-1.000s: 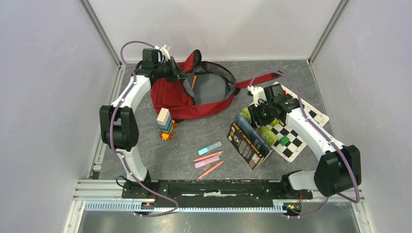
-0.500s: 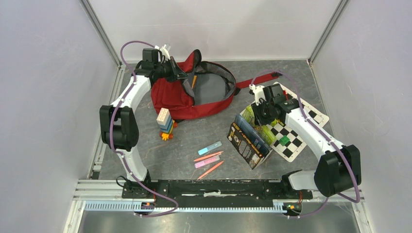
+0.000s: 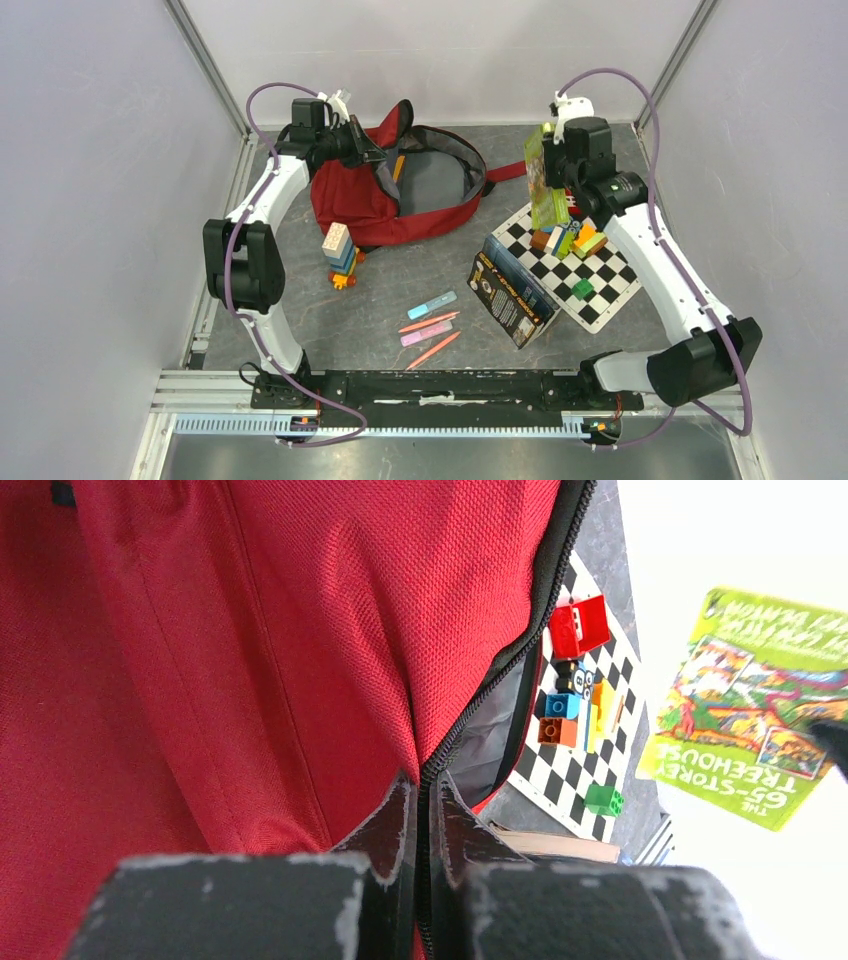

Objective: Pack the student bag
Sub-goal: Pick up the book from the center of the board, then place the book in the student bag.

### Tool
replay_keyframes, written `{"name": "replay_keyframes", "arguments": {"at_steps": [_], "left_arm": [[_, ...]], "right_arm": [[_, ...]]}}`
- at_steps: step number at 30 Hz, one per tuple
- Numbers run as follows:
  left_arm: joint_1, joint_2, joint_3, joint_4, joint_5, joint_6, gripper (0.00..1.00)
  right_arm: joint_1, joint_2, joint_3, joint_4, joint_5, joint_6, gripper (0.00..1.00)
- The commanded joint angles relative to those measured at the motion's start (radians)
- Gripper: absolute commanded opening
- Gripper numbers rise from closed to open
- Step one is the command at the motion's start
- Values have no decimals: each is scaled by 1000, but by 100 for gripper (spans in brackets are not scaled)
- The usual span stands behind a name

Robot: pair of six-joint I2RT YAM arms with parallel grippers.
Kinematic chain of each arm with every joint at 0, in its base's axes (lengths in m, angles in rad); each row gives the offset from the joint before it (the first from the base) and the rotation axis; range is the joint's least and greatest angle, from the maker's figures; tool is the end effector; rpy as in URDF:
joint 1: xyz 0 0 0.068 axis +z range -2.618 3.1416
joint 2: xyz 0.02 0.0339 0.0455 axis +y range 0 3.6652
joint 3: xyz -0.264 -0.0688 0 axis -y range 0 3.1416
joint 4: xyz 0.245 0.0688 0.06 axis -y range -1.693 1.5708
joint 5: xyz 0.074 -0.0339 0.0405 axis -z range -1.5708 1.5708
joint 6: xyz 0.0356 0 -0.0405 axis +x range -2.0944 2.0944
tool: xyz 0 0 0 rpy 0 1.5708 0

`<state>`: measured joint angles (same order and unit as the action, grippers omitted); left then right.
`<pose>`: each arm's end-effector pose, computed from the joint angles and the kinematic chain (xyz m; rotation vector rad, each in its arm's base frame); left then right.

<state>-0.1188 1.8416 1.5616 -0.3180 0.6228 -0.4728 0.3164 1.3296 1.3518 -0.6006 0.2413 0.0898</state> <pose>0.4222 -0.0713 0.2999 -0.0186 2.2145 -1.0087 0.2796 0.0826 0.3759 -0.1017 2.1280 -0.0203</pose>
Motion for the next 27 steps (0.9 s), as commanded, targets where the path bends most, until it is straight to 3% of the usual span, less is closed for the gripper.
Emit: {"name": "replay_keyframes", "arguments": {"at_steps": [1, 13, 27], "left_arm": [[8, -59, 15, 48, 29, 7, 2], [10, -76, 29, 34, 32, 7, 2], [9, -74, 39, 36, 43, 0, 2]], "right_arm": [[10, 31, 75, 276, 0, 134, 0], [165, 335, 133, 702, -66, 518, 0], [217, 660, 343, 717, -142, 822, 0]]}}
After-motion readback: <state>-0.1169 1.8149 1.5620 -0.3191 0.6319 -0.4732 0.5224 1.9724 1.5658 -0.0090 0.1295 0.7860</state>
